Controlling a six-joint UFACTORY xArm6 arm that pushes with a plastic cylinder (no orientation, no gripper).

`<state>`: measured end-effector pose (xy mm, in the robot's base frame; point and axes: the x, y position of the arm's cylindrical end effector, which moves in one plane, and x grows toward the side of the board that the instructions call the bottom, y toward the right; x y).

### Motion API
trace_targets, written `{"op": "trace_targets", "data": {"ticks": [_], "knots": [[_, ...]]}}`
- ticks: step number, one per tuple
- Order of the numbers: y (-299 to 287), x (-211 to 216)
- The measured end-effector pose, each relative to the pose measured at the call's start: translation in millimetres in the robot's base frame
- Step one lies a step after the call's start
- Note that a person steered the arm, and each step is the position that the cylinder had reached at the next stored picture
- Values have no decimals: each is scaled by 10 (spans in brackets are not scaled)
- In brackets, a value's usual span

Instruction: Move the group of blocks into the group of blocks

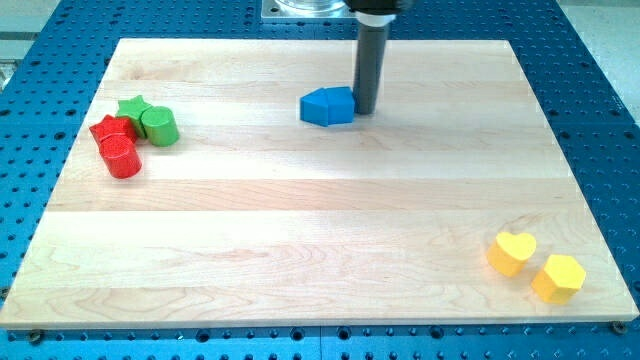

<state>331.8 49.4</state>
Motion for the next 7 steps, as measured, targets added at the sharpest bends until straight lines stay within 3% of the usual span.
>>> {"op": "trace_targets", "data": {"ticks": [3,6,7], "knots": [[-336,213],[-1665,396],[-1983,797]]}}
